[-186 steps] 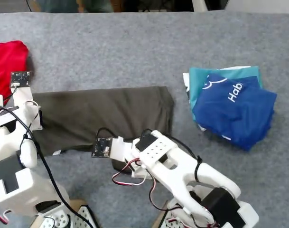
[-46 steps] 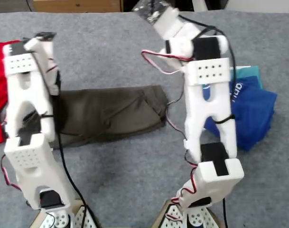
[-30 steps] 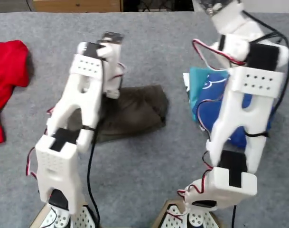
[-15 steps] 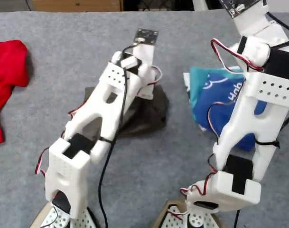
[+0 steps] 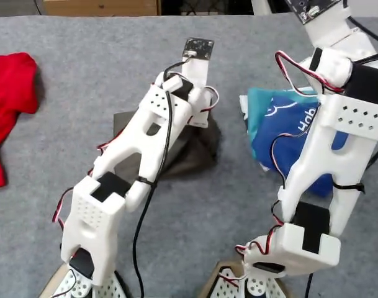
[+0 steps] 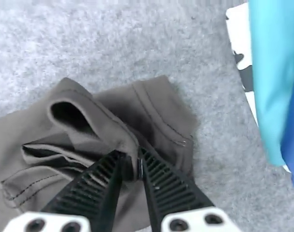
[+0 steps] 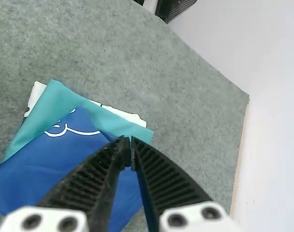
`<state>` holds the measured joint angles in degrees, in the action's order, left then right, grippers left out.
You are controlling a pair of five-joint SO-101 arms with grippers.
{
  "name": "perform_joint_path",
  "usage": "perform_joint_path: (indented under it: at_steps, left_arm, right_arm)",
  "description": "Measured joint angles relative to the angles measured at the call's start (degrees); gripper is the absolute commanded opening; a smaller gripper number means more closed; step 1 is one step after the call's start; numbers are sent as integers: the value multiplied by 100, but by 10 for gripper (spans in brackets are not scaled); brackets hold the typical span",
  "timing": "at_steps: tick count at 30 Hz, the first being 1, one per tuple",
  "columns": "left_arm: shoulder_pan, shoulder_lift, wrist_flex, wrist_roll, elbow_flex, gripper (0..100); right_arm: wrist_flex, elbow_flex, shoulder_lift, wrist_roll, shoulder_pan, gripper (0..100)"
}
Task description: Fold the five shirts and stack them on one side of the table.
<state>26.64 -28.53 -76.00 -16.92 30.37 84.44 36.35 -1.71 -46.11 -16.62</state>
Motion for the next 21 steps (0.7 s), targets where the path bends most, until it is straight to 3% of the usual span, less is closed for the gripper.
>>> perform_joint_path:
  at_steps: [21]
  left_arm:
    - [185, 0, 176, -316, 0, 29]
  right_arm:
    - [105, 0, 0, 0, 0, 15]
